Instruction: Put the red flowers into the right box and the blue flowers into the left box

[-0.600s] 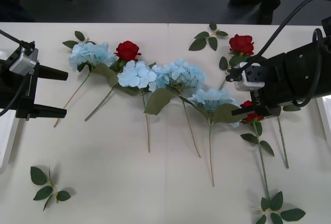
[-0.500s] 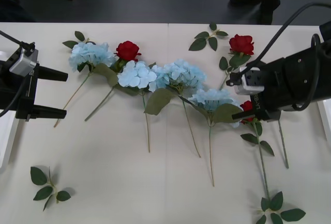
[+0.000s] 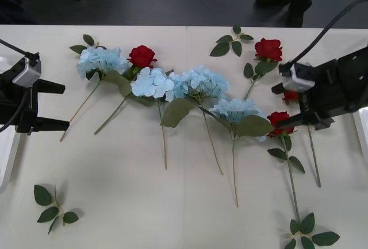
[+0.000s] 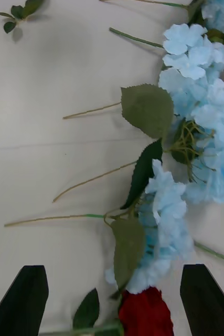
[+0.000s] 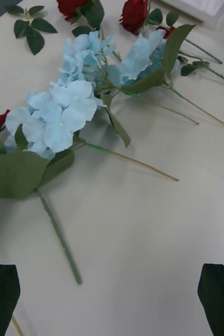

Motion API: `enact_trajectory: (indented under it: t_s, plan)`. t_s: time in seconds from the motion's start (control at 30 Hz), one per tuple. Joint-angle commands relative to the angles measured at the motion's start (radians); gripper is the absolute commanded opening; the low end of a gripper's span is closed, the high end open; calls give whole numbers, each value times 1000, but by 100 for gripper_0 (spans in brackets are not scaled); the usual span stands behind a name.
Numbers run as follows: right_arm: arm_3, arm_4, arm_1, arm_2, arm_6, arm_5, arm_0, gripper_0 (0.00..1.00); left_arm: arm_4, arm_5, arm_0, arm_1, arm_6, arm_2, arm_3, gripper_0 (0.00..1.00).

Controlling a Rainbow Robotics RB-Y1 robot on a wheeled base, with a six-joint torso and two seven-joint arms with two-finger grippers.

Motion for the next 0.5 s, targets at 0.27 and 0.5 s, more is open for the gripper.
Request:
enact_trajectory:
  t_s: [0.27, 0.5]
  plan:
    - [-102, -11, -268, 73, -920, -15, -142, 74, -150, -57, -6, 37, 364, 5, -6, 100]
    - [-204, 49, -437, 243, -1543, -61, -227, 74, -256, -120, -8, 37, 572, -19, -6, 100]
